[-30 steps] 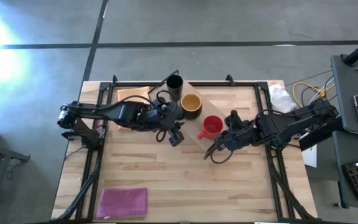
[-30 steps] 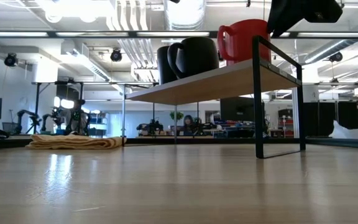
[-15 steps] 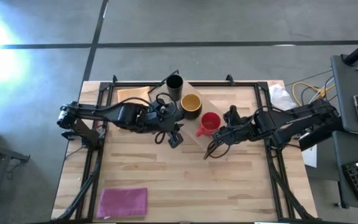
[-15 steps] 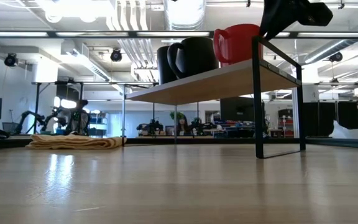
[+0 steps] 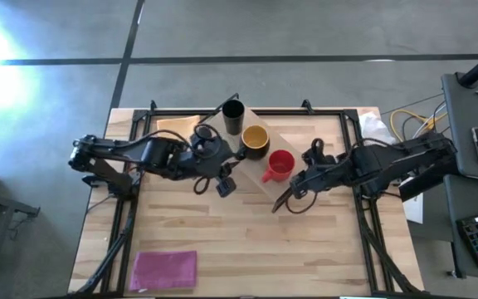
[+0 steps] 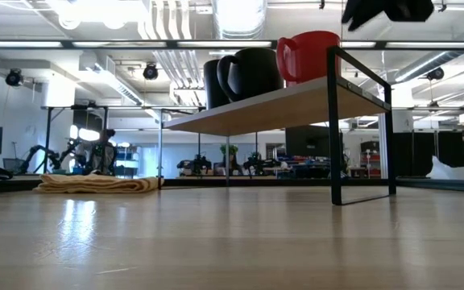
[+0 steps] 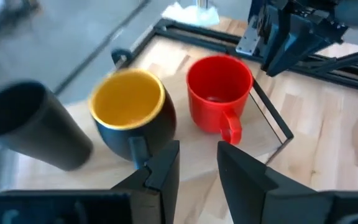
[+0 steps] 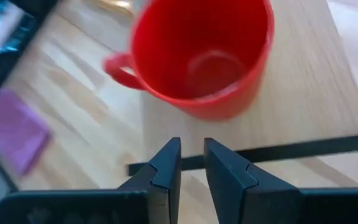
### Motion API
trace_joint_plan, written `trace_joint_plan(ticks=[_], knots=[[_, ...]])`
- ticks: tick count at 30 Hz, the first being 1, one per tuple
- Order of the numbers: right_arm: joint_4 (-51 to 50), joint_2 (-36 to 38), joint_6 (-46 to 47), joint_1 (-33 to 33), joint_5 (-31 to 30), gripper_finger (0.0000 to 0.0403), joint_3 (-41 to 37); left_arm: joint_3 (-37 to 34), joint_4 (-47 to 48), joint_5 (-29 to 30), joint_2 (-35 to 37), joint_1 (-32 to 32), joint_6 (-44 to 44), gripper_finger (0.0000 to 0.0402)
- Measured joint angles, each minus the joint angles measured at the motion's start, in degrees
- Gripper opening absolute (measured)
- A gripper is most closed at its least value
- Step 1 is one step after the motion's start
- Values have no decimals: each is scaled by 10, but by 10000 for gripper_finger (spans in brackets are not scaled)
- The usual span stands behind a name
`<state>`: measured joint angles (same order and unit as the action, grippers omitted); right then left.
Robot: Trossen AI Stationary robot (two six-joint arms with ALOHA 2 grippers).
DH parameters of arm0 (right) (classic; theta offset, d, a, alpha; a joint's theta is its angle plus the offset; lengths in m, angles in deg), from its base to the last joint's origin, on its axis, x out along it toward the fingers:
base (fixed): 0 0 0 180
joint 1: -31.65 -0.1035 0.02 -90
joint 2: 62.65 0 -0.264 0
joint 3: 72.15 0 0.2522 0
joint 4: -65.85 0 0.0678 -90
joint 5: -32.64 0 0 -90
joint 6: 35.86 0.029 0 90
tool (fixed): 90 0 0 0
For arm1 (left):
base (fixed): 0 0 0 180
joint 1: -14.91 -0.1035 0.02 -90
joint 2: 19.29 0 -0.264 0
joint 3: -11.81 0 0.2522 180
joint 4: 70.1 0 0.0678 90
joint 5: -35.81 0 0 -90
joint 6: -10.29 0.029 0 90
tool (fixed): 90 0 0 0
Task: Stack small to large cups/mugs on shelf
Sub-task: Return to Home Position
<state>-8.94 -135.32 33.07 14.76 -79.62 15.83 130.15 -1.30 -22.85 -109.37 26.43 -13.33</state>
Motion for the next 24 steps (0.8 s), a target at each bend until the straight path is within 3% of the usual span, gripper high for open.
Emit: trace_joint_plan(ticks=[2, 5, 9, 11, 15, 18, 21, 24], knots=[[3, 8, -6, 0, 7, 63, 17, 0, 0, 7, 12, 6, 39, 95], [0, 20, -1, 0, 65, 63, 45, 0, -5, -9, 26, 8, 83, 95], [19, 26, -29, -1, 73, 63, 91, 0, -9, -78, 41, 13, 11, 95], [47, 27, -93, -9, 53, 63, 111, 0, -26, -136, 45, 18, 64, 95], [232, 25, -316, -39, 32, 63, 113, -11, -134, -332, 47, 19, 180, 95], [384, 26, -430, -44, 73, 63, 79, -58, -274, -467, 57, 7, 214, 95], [517, 27, -480, -40, 123, 63, 18, -130, -361, -484, 84, 2, 209, 95], [576, 34, -478, -26, 165, 63, -46, -208, -434, -484, 139, -1, 195, 95]])
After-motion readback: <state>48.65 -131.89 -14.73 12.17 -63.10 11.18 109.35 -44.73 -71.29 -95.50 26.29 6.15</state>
